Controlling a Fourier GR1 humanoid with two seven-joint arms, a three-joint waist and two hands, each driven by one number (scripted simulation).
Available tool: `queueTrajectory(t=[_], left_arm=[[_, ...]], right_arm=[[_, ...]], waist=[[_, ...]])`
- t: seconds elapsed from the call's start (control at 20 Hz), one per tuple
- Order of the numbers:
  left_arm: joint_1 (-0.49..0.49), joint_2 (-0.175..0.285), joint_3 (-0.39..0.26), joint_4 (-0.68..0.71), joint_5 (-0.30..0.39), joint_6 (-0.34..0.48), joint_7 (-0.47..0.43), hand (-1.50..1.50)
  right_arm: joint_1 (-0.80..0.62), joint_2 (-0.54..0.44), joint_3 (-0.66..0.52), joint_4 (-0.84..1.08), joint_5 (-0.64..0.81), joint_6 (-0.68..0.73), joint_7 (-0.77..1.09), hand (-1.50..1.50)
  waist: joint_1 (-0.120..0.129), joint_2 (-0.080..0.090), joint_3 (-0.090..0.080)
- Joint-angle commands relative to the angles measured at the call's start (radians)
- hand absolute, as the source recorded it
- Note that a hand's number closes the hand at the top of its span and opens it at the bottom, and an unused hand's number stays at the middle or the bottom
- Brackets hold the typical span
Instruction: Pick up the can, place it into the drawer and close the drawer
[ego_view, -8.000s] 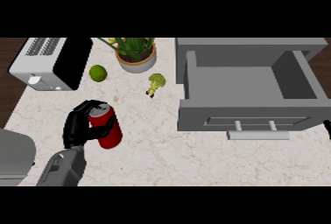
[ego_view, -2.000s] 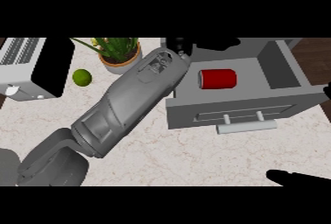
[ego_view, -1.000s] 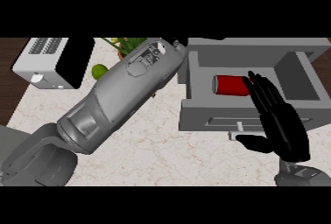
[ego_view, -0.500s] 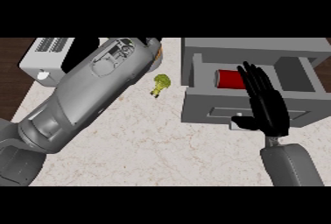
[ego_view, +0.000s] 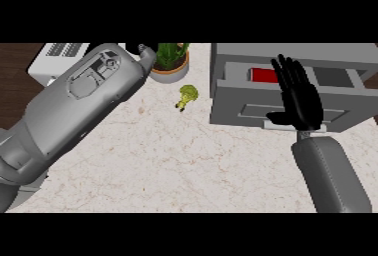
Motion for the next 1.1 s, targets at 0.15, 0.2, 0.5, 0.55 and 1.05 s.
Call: queueTrajectory(t=[0.15,0.2,0.5,0.55,1.05], left_arm=[[0.093,0.092,0.013,-0.128,-0.008,-0.011,0.050,-1.50],[0.047,0.065,0.004,-0.115,-0.014,-0.004,0.083,-1.50],[0.171,0.106,0.002,-0.222,-0.046,0.005,0.059,-1.50],[0.162,0.122,-0.003,-0.231,-0.044,-0.010,0.099,-1.50],[0.310,0.171,0.025,-0.342,-0.065,-0.043,0.020,-1.50]], right_arm=[[-0.123,0.023,-0.076,0.287,0.012,-0.165,-0.016,-1.50],[-0.191,0.022,-0.087,0.332,0.012,-0.153,-0.007,-1.50],[-0.325,0.054,-0.118,0.517,0.054,-0.287,0.011,-1.50],[-0.375,0.019,-0.140,0.550,0.043,-0.254,0.013,-1.50],[-0.544,-0.028,-0.189,0.752,0.056,-0.331,0.018,-1.50]], waist=[[0.012,0.027,0.022],[0.012,0.031,0.023],[0.013,0.032,0.022],[0.013,0.032,0.023],[0.044,0.052,0.022]])
